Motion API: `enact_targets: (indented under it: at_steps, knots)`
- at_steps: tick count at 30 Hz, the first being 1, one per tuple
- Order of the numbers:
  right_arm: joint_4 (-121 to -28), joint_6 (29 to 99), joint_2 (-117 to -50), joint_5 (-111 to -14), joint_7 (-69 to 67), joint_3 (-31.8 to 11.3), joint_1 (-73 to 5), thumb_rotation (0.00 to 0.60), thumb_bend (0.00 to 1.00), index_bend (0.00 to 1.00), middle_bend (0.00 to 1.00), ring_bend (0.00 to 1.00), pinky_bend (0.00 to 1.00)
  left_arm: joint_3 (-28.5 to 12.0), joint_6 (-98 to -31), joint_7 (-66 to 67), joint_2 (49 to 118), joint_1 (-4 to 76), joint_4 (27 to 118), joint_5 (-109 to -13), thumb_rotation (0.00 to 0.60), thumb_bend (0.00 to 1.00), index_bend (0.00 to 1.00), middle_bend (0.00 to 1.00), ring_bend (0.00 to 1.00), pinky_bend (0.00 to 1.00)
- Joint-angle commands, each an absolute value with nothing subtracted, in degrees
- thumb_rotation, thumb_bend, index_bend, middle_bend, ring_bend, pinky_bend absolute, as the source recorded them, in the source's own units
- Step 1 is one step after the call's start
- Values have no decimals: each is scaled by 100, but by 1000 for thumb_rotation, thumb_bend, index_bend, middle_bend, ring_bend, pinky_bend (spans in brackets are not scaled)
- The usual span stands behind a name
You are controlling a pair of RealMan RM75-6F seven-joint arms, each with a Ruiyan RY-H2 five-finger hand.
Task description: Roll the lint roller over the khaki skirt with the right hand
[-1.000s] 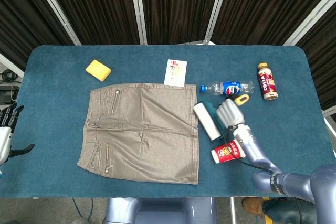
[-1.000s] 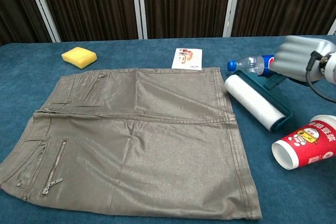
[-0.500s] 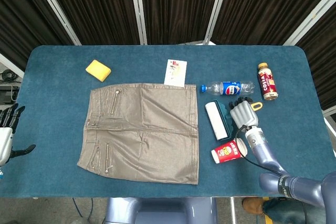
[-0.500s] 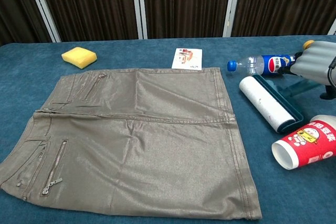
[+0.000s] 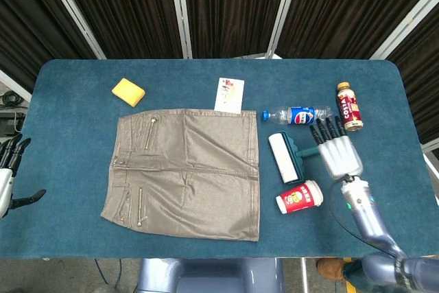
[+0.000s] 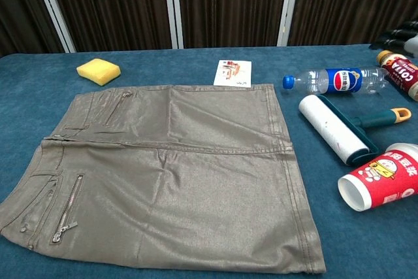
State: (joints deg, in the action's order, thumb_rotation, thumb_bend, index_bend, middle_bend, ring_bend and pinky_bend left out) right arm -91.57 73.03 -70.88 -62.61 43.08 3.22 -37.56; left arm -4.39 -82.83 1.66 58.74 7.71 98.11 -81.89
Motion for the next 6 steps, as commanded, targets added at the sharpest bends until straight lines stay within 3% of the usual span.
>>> enact_targets:
  at_steps: [1,6]
  knots:
    - [-9483,8043,-6498,-7197,3003,503,-3039,600,0,0,0,0,0,-397,-8346,123,5849,733,9832,-8288,600,0,0,0,0,0]
    - [-9402,8536,-6341,-7654,2127,628,-2469,600,0,0,0,0,0,-313,-8512,154,5814,657,9892,-8526,600,0,0,0,0,0]
